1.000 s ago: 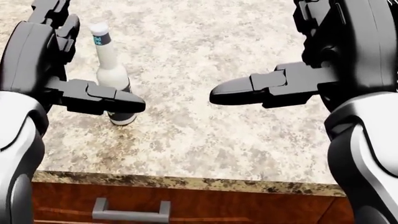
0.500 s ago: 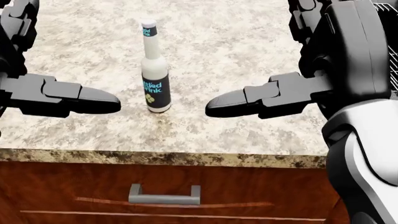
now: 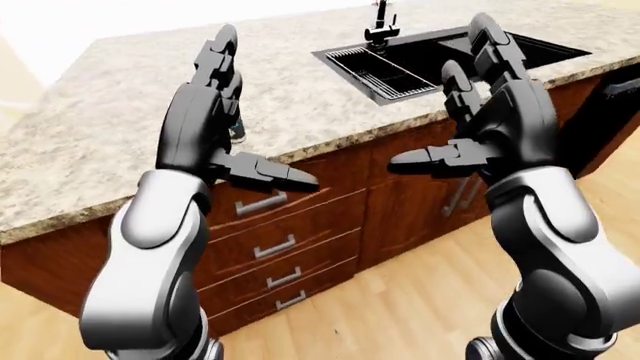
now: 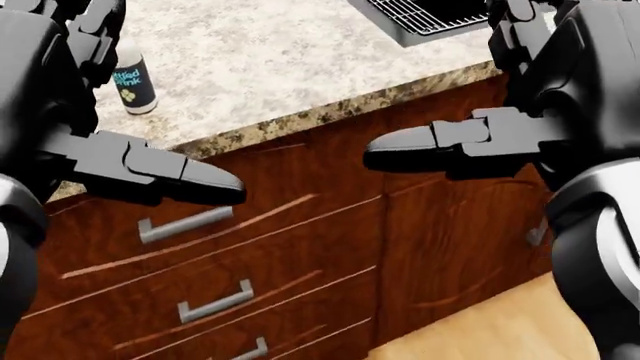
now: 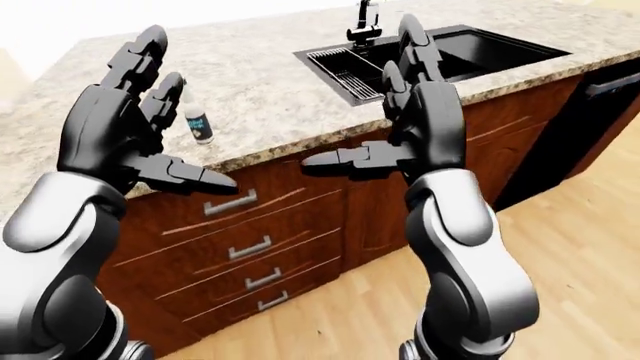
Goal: Move the drinks to the dining counter.
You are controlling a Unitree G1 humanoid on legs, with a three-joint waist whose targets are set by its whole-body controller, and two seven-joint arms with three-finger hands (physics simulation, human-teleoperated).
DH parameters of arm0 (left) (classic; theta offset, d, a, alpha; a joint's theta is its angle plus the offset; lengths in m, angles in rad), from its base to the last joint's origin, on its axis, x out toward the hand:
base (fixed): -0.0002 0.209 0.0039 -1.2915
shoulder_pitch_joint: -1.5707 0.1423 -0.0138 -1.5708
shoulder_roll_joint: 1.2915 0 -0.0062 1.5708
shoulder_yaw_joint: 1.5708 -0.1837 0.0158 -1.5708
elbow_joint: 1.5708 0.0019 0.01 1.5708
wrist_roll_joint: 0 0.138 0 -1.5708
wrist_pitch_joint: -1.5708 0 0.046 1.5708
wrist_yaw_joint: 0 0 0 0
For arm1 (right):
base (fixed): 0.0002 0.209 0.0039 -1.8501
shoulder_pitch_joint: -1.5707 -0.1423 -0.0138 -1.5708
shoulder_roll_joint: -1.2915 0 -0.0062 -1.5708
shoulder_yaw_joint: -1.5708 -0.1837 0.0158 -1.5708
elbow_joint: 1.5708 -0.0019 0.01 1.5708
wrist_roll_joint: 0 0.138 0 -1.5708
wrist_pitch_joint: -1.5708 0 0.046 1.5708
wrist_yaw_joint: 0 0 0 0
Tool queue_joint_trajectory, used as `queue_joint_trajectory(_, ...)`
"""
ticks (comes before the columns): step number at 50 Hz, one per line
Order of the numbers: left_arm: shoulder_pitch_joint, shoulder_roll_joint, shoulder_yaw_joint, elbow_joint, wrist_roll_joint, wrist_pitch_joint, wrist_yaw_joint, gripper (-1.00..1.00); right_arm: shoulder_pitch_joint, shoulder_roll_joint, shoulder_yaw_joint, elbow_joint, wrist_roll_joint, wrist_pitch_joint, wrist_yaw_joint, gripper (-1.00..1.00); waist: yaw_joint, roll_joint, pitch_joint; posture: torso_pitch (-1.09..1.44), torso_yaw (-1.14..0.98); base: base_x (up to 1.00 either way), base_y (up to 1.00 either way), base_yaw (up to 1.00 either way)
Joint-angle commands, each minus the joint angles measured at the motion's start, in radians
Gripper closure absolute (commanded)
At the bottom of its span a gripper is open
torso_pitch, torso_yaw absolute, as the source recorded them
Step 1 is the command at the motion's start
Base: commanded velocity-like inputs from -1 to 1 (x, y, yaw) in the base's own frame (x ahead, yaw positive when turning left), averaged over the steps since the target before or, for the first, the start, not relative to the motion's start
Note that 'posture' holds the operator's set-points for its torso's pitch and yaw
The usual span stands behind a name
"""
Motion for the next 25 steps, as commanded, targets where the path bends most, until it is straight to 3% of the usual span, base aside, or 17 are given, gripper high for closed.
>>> queue_joint_trajectory(1,-0.020,0.005,0.017,-0.012,0.028,-0.034,0.000,-1.00,-0.014,-0.009,0.001,-0.017,0.022,-0.053,-0.015,-1.00,0.005,0.000,-0.016,0.00,0.00,0.00,0.00,-1.00)
queue_joint_trajectory(2,-0.020,0.001,0.016,-0.012,0.032,-0.035,-0.002,-1.00,-0.005,-0.012,-0.003,-0.017,0.030,-0.059,-0.021,-1.00,0.005,0.025,-0.017,0.00,0.00,0.00,0.00,-1.00)
queue_joint_trajectory(3,-0.019,-0.003,0.015,-0.013,0.037,-0.036,-0.003,-1.00,-0.004,-0.014,-0.007,-0.016,0.039,-0.059,-0.028,-1.00,0.010,0.067,-0.031,0.00,0.00,0.00,0.00,-1.00)
queue_joint_trajectory(4,-0.018,-0.005,0.014,-0.011,0.040,-0.039,-0.005,-1.00,-0.004,-0.017,-0.008,-0.016,0.045,-0.059,-0.033,-1.00,0.021,0.026,-0.005,0.00,0.00,0.00,0.00,-1.00)
queue_joint_trajectory(5,-0.019,-0.008,0.014,-0.013,0.043,-0.037,-0.006,-1.00,-0.005,-0.020,-0.012,-0.016,0.054,-0.060,-0.039,-1.00,0.010,0.036,-0.009,0.00,0.00,0.00,0.00,-1.00)
queue_joint_trajectory(6,-0.018,-0.010,0.013,-0.016,0.045,-0.035,-0.008,-1.00,-0.003,-0.023,-0.011,-0.014,0.058,-0.066,-0.042,-1.00,0.003,0.029,-0.021,0.00,0.00,0.00,0.00,-1.00)
queue_joint_trajectory(8,-0.019,-0.012,0.014,-0.017,0.048,-0.034,-0.011,-1.00,-0.002,-0.028,-0.009,-0.015,0.065,-0.066,-0.051,-1.00,0.004,0.006,-0.034,0.00,0.00,0.00,0.00,-1.00)
queue_joint_trajectory(13,-0.017,-0.020,0.011,-0.007,0.057,-0.047,-0.017,-1.00,0.012,-0.046,-0.005,-0.008,0.055,-0.079,-0.053,-1.00,0.016,-0.061,-0.033,0.00,0.00,0.00,0.00,-1.00)
queue_joint_trajectory(15,-0.014,-0.024,0.006,-0.005,0.061,-0.050,-0.017,-1.00,0.014,-0.051,-0.010,-0.010,0.055,-0.073,-0.054,-1.00,0.015,-0.105,-0.043,0.00,0.00,0.00,0.00,-1.00)
queue_joint_trajectory(16,-0.013,-0.026,0.004,-0.004,0.063,-0.052,-0.017,-1.00,0.014,-0.052,-0.012,-0.011,0.056,-0.072,-0.054,-1.00,0.009,-0.151,-0.060,0.00,0.00,0.00,0.00,-1.00)
queue_joint_trajectory(17,-0.014,-0.027,0.004,-0.004,0.065,-0.052,-0.018,-1.00,0.016,-0.053,-0.012,-0.010,0.056,-0.074,-0.054,-1.00,0.002,-0.133,-0.051,0.00,0.00,0.00,0.00,-1.00)
queue_joint_trajectory(18,-0.017,-0.027,0.005,-0.002,0.065,-0.051,-0.020,-1.00,0.016,-0.054,-0.012,-0.008,0.054,-0.075,-0.055,-1.00,0.005,-0.131,-0.054,0.00,0.00,0.00,0.00,-1.00)
queue_joint_trajectory(20,-0.021,-0.027,0.005,0.001,0.067,-0.051,-0.023,-1.00,0.012,-0.054,-0.012,-0.008,0.056,-0.066,-0.058,-1.00,-0.011,-0.106,-0.060,0.00,0.00,0.00,0.00,-1.00)
queue_joint_trajectory(22,-0.027,-0.026,0.006,-0.003,0.069,-0.042,-0.025,-1.00,0.011,-0.055,-0.013,-0.008,0.057,-0.062,-0.060,-1.00,-0.013,-0.075,-0.045,0.00,0.00,0.00,0.00,-1.00)
queue_joint_trajectory(25,-0.024,-0.027,0.007,0.002,0.070,-0.050,-0.027,-1.00,0.014,-0.057,-0.012,-0.003,0.051,-0.063,-0.060,-1.00,-0.003,-0.048,-0.022,0.00,0.00,0.00,0.00,-1.00)
